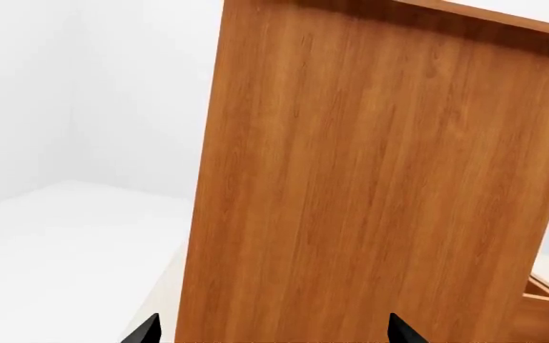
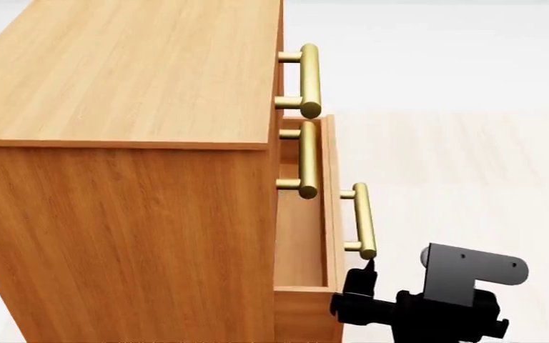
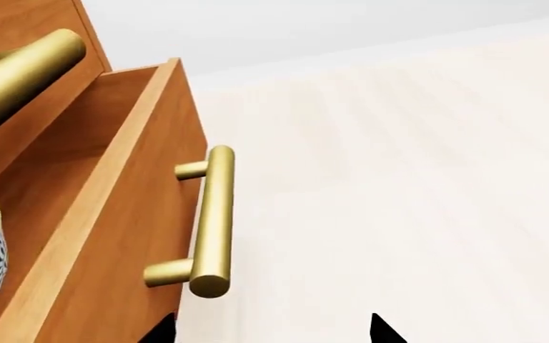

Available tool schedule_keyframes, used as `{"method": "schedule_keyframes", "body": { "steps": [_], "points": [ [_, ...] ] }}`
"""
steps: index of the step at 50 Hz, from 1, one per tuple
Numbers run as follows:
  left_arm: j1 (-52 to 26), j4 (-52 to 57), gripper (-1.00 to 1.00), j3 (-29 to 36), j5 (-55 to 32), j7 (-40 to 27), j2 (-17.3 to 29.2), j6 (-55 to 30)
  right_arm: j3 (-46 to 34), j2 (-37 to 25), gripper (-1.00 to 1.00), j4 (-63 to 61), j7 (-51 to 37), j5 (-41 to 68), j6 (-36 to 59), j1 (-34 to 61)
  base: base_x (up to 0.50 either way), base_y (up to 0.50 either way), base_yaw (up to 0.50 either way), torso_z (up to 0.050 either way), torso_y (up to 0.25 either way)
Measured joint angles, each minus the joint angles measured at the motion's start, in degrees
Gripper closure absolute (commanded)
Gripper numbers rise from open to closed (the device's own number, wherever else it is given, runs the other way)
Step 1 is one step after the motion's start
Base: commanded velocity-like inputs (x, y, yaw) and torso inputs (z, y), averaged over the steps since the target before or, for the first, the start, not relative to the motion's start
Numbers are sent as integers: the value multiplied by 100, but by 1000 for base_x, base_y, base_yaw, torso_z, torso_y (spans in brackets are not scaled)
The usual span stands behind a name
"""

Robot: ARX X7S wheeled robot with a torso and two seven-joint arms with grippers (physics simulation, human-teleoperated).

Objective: Put the bowl in the bottom drawer of the cabinet and close it.

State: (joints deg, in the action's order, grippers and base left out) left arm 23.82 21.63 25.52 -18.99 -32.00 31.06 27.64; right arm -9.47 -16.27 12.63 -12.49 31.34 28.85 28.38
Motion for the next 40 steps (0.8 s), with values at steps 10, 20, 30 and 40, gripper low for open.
{"method": "schedule_keyframes", "body": {
  "steps": [10,20,30,40],
  "points": [
    [1,4,-100,1,-6,-6,7,5,-52,54,-100,7,43,-86,12,28,8,0,3,-1,0],
    [-5,-14,-100,5,-8,-6,5,19,-90,101,-100,-12,63,-176,17,45,7,1,3,-1,0],
    [-31,-62,-100,12,-18,7,-5,38,-158,159,-100,32,100,-192,-4,82,7,0,3,-1,0],
    [-42,-83,-100,17,-24,10,-8,50,-191,200,-100,28,114,-259,17,102,6,0,2,-1,0]
  ]
}}
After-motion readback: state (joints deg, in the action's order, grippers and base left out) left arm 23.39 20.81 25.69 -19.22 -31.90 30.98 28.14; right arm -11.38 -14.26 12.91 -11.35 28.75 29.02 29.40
